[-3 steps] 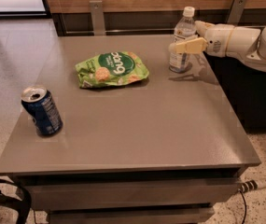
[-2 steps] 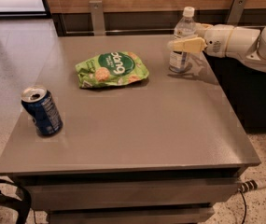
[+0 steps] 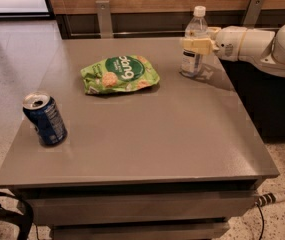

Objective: Move blue plastic bottle near pepsi can

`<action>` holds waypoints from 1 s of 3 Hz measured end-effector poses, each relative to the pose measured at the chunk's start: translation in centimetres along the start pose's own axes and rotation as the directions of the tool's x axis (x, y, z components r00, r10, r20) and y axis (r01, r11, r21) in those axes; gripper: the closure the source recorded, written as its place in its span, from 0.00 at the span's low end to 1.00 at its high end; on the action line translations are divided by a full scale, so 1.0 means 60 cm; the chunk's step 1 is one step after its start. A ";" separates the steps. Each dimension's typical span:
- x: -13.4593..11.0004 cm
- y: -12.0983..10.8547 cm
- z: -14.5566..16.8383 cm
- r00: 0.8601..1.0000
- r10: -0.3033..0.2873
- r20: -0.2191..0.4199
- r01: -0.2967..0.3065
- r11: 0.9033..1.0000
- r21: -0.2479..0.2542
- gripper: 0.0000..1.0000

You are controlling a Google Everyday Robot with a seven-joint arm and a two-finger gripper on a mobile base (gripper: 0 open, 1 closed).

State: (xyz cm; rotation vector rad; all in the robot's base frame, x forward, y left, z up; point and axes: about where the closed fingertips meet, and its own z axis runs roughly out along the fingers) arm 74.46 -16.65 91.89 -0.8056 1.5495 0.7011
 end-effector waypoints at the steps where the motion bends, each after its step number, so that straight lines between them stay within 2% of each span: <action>1: 0.000 0.003 0.005 1.000 0.001 0.000 -0.001 1.000 -0.005 0.95; 2: 0.000 0.004 0.009 1.000 0.001 0.000 -0.001 1.000 -0.008 1.00; 3: -0.005 0.009 0.006 1.000 0.003 0.009 -0.003 1.000 -0.009 1.00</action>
Offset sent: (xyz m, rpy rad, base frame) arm 0.0004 0.0031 -0.0004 0.0007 0.0007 0.0044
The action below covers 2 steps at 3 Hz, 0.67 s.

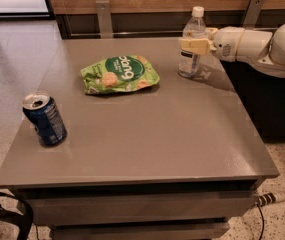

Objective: Move blue plastic bottle near pepsi can

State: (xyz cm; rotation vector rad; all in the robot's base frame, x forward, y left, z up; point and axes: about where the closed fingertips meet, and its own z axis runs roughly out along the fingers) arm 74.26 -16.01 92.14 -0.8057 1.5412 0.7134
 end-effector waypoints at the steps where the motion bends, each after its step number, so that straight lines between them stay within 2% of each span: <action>1: -0.033 0.027 -0.016 0.999 0.012 0.049 -0.013 1.000 0.002 1.00; 2: -0.066 0.070 -0.041 0.999 0.010 0.054 -0.010 1.000 0.013 1.00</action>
Offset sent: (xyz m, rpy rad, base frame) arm -0.0789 0.0072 0.0648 0.0475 -0.0278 -0.0338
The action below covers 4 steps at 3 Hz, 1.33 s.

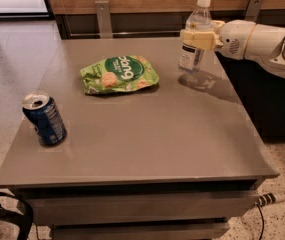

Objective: Move blue plastic bottle near pepsi can

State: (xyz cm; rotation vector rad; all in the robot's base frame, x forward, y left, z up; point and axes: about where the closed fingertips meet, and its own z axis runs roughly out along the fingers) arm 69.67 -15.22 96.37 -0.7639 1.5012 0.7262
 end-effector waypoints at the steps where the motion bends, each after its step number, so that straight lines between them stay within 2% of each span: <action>1: -0.028 0.053 -0.012 0.999 -0.034 -0.010 0.034 0.999 -0.007 1.00; 3: -0.049 0.179 -0.015 0.996 -0.094 0.000 0.094 0.995 -0.045 1.00; 4: -0.026 0.244 -0.001 0.995 -0.096 0.019 0.098 0.993 -0.071 1.00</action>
Offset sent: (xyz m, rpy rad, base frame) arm -0.1048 0.0569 0.0404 -0.0690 -0.0819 0.0510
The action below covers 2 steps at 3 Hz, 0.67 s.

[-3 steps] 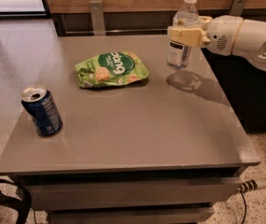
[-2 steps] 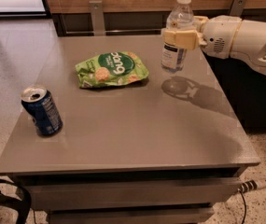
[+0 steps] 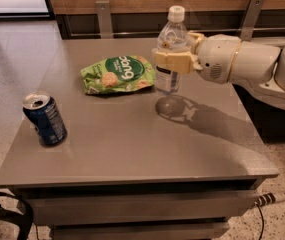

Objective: Move blue plastic bottle near pepsi can

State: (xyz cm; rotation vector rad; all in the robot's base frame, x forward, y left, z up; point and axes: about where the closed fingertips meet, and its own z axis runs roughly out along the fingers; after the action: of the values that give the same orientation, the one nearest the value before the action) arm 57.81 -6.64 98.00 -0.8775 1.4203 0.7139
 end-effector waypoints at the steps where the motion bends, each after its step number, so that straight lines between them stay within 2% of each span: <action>1: 0.019 0.062 0.023 1.000 0.010 0.008 -0.009 0.999 -0.033 1.00; 2: 0.028 0.125 0.043 1.000 0.011 -0.017 -0.012 0.997 -0.070 1.00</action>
Offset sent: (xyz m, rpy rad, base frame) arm -0.0857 0.0950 -0.0338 -0.0538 0.0511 0.1063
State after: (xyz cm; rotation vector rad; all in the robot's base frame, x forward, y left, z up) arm 52.86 -0.69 95.55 -0.9318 1.4232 0.7704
